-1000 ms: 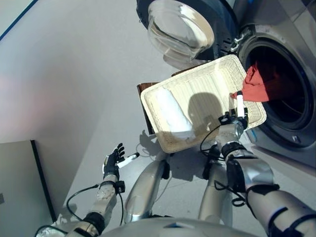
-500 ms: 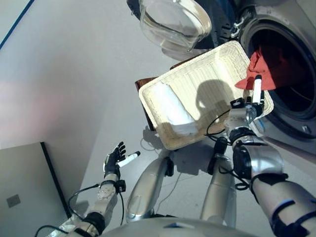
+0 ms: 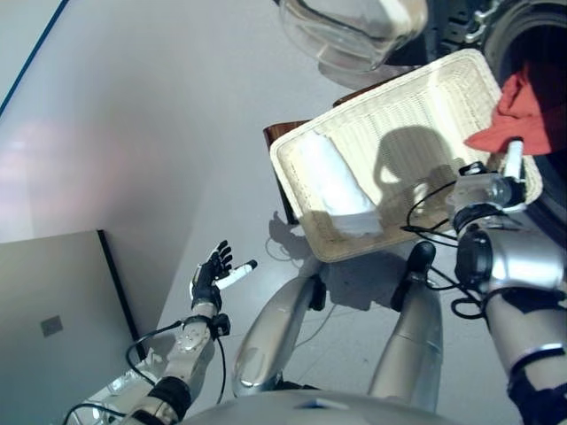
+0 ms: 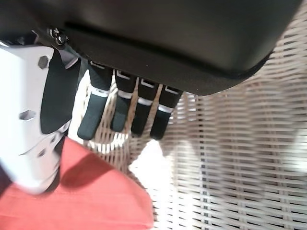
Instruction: Pick up the clothes and place them into the washing machine
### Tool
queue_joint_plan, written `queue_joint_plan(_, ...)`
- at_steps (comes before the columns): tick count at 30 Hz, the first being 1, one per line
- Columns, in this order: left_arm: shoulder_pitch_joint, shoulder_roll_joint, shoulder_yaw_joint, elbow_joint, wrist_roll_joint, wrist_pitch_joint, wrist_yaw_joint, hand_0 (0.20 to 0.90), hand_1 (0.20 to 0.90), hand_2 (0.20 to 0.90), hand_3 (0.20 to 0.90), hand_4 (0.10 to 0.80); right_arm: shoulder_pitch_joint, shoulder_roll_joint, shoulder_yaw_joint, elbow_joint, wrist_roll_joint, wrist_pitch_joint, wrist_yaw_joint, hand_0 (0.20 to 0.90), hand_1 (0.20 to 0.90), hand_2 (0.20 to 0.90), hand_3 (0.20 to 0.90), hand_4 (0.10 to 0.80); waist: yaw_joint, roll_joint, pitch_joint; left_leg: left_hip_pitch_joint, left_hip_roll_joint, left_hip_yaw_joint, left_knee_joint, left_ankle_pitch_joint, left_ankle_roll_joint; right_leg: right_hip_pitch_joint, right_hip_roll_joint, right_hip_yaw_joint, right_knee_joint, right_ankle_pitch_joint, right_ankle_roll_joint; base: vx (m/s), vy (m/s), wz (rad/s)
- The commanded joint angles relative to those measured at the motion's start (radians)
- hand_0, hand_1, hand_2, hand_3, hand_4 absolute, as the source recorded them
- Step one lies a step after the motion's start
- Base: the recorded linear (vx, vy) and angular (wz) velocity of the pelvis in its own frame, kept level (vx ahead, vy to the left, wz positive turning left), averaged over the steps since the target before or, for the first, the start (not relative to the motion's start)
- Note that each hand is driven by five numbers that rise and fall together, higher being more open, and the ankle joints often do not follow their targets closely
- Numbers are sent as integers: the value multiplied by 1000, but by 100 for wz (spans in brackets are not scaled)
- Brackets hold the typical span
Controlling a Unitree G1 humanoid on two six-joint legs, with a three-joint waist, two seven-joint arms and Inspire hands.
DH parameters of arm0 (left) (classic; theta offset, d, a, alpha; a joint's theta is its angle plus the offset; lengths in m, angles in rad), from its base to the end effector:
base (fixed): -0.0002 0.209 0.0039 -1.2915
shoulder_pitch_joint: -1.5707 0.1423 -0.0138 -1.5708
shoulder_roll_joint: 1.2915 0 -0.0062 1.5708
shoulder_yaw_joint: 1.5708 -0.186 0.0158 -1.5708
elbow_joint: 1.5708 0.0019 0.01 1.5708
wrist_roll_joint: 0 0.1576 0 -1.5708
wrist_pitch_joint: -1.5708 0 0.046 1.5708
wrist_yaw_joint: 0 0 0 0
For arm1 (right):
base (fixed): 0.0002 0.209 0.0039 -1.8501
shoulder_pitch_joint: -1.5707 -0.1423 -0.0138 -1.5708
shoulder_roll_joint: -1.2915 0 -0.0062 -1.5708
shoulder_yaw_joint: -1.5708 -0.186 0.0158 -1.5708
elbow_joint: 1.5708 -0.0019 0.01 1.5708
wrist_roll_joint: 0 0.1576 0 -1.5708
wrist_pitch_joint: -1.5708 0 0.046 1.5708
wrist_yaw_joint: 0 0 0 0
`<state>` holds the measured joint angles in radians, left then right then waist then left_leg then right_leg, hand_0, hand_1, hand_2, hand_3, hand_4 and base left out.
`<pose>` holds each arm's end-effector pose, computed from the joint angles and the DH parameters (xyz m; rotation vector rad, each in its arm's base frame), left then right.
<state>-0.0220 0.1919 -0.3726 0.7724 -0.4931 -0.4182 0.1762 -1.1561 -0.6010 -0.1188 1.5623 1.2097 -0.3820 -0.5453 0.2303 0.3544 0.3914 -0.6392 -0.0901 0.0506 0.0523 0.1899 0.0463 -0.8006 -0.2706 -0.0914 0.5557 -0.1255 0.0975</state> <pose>0.1671 0.1583 -0.0847 -0.1114 0.4114 0.1206 0.3492 -0.3160 0.1544 0.9301 -0.0550 -1.2121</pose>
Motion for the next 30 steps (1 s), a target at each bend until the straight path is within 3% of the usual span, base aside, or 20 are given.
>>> queue_joint_plan(1, 17, 81, 47, -26, -21, -54, 48, 900, 900, 900, 900, 800, -167, -111, 136, -153, -127, -6, 87, 200, 200, 200, 200, 300, 30, 8, -17, -61, -33, 4, 130, -110, -61, 122, -12, 19, -180, 86, 2, 50, 51, 6)
queue_joint_plan(8, 14, 82, 79, 18, -21, -51, 53, 900, 900, 900, 900, 800, -133, -39, 139, -173, -130, -12, 120, 200, 200, 200, 200, 300, 23, -52, -28, -28, -25, 0, 140, -122, -61, 177, 2, 5, -201, 91, 1, 40, -3, 9)
queue_joint_plan(18, 6, 83, 102, 119, -28, -33, 32, 900, 900, 900, 900, 800, 19, 101, 94, -246, -119, -48, 167, 200, 200, 200, 200, 300, -10, -170, -49, 79, 5, -18, 113, -133, -65, 317, 29, -29, -288, 115, -1, 20, -43, 0)
queue_joint_plan(21, 17, 86, 109, 146, -22, -28, 32, 900, 900, 900, 900, 800, 42, 91, 140, -215, -240, -10, 143, 200, 200, 200, 200, 300, -16, -196, -52, 97, 18, -15, 98, -127, -66, 344, 37, -32, -326, 133, 1, -21, -41, -15)
queue_joint_plan(23, 18, 94, 121, 155, 1, -22, 37, 900, 900, 900, 900, 800, 29, 46, 238, -147, -455, 73, 110, 200, 200, 200, 200, 300, -14, -209, -53, 105, 25, -15, 97, -120, -68, 354, 45, -38, -336, 139, 0, -32, -67, -7)
queue_joint_plan(24, 25, 98, 128, 156, 10, -22, 41, 900, 900, 900, 900, 800, 7, 35, 324, -129, -620, 118, 65, 900, 900, 900, 900, 800, -16, -218, -51, 106, 31, -17, 97, -116, -68, 357, 51, -40, -338, 142, -2, -43, -80, -6)
queue_joint_plan(30, 83, 101, 161, 112, 75, -45, 67, 900, 900, 900, 900, 800, 14, -13, 641, -160, -1271, 285, -89, 900, 900, 900, 900, 800, -30, -244, -28, 87, 47, -27, 109, -100, -76, 346, 74, -56, -342, 150, -12, -50, -71, -5)
